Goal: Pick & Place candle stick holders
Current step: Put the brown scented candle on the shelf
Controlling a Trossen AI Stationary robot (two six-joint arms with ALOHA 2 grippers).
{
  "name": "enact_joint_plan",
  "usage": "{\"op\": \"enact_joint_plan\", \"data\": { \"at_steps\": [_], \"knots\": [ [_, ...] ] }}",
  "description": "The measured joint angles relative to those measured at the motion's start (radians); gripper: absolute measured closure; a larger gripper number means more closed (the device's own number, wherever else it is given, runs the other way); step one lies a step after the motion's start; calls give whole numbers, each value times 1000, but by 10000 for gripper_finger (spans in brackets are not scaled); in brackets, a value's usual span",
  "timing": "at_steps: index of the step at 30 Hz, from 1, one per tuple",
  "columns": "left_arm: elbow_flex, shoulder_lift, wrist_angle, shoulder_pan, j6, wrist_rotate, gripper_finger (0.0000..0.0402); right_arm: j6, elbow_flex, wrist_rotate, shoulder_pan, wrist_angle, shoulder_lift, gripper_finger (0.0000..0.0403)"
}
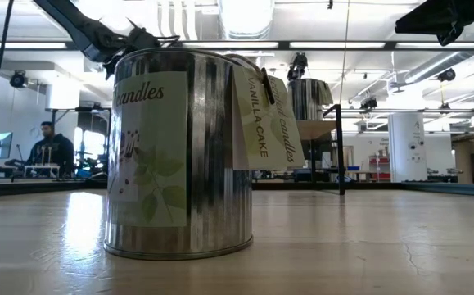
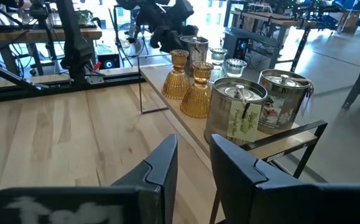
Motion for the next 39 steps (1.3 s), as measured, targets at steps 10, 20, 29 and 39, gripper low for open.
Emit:
{"op": "enact_joint_plan", "data": {
  "at_steps": [10, 20, 29, 39],
  "knots": [
    [0, -33, -77, 0, 40, 1, 1, 0, 0, 0, 0, 0, 0, 335],
    [2, -69, -123, -1, 78, 5, 1, 0, 0, 0, 0, 0, 0, 334],
    [2, -89, -159, -1, 121, -1, 2, 0, 0, 0, 0, 0, 0, 318],
    [2, -89, -151, 0, 155, -27, 2, 0, 0, 0, 0, 0, 0, 315]
  ]
}}
